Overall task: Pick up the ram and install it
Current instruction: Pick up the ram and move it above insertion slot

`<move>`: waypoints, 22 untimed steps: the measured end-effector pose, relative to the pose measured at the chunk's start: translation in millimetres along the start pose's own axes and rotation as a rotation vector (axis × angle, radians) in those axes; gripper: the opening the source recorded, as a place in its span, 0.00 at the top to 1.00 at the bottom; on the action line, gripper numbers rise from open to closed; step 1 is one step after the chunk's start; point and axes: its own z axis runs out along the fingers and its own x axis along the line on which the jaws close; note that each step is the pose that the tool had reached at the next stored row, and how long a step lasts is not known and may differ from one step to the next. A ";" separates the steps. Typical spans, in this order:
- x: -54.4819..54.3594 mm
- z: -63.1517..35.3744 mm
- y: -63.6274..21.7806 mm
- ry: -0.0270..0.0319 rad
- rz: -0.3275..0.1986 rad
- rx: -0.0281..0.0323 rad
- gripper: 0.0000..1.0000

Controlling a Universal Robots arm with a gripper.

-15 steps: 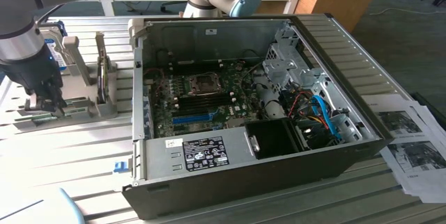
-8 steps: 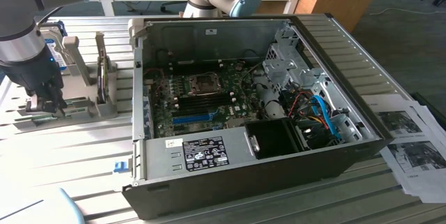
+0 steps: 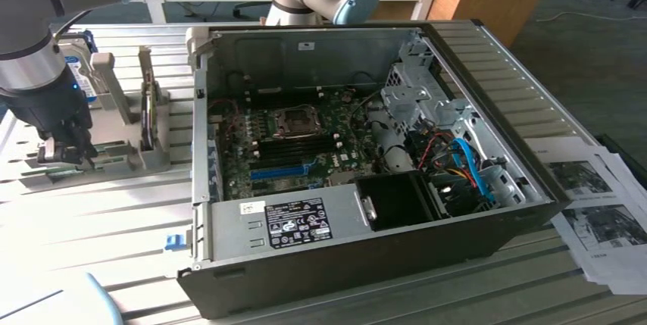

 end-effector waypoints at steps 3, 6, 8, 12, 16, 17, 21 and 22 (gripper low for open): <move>0.0 0.0 0.0 0.0000 0.000 0.0000 0.71; 0.0 0.0 0.0 0.0000 0.000 0.0000 0.71; 0.0 0.0 0.0 0.0000 0.000 0.0000 0.71; 0.0 0.0 0.0 0.0000 0.000 0.0000 0.73; 0.0 0.0 0.0 -0.0001 0.000 -0.0001 0.89; 0.0 0.0 0.0 0.0000 0.000 0.0000 0.89; 0.0 0.0 0.0 0.0000 0.000 0.0000 0.89; 0.0 0.0 0.0 0.0000 0.000 0.0000 0.89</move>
